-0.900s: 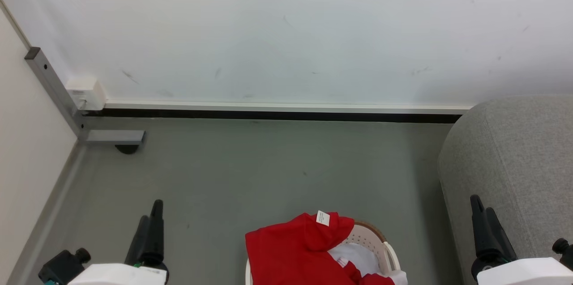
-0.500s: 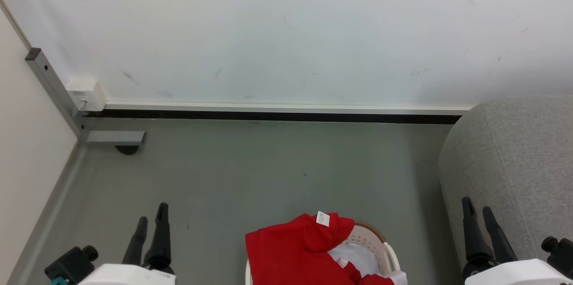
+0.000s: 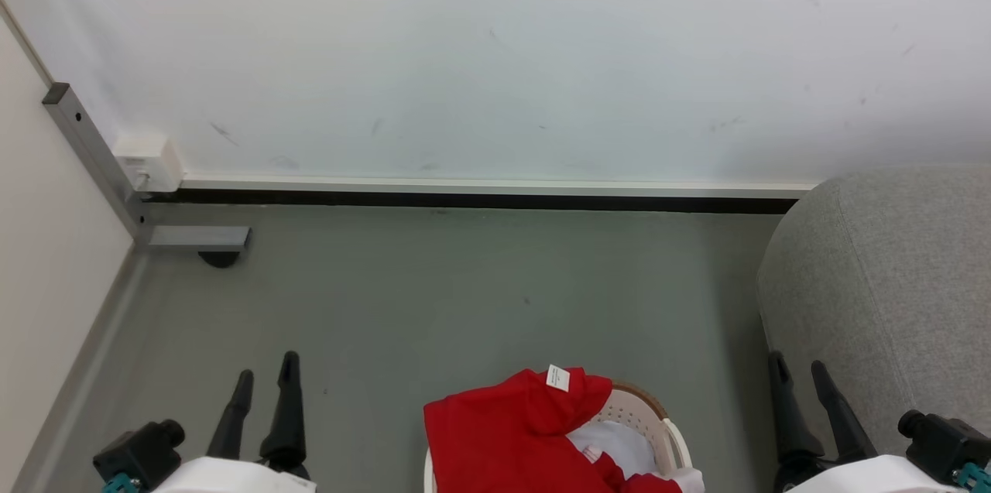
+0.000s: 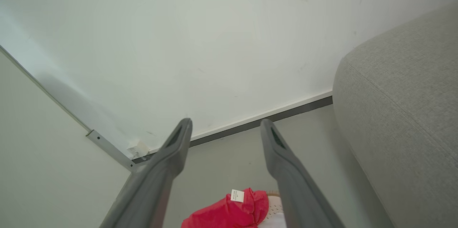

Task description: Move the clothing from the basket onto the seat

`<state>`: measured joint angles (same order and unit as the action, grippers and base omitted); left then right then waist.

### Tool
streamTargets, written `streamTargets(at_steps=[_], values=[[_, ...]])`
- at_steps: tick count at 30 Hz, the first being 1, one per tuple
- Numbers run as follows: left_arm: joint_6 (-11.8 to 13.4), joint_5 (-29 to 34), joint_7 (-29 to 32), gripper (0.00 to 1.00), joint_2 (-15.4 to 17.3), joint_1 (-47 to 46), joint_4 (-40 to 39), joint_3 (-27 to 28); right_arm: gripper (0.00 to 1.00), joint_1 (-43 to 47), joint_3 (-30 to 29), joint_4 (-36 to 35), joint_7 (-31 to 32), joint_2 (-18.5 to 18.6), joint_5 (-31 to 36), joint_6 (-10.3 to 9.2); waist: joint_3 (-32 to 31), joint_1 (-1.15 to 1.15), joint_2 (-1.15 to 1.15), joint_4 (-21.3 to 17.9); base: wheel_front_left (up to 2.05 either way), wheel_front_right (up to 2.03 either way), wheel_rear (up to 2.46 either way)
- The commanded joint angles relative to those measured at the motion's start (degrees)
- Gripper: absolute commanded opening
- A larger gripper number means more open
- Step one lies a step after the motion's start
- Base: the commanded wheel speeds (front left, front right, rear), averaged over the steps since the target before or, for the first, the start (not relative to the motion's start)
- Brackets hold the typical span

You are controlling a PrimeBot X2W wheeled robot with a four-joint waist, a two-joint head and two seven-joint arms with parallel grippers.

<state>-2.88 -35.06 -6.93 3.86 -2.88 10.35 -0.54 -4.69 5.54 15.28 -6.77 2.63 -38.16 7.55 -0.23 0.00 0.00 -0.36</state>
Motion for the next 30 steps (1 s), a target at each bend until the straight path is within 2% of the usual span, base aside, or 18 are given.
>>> streamTargets(at_steps=[1,30], values=[[0.33,2.89,-0.73,1.0,0.66,0.0,-0.97,-0.21,1.0,-1.45,0.53,-0.56,-0.89,0.24,2.23,-0.06,0.01,0.0,0.0,-0.01,0.0,0.0,0.0],[0.05,18.39,-4.68,1.0,0.46,0.46,-1.9,-0.62,1.0,-1.5,2.81,-1.87,-4.83,0.31,15.77,-0.09,-0.36,0.0,0.0,-0.37,0.0,0.0,0.0]])
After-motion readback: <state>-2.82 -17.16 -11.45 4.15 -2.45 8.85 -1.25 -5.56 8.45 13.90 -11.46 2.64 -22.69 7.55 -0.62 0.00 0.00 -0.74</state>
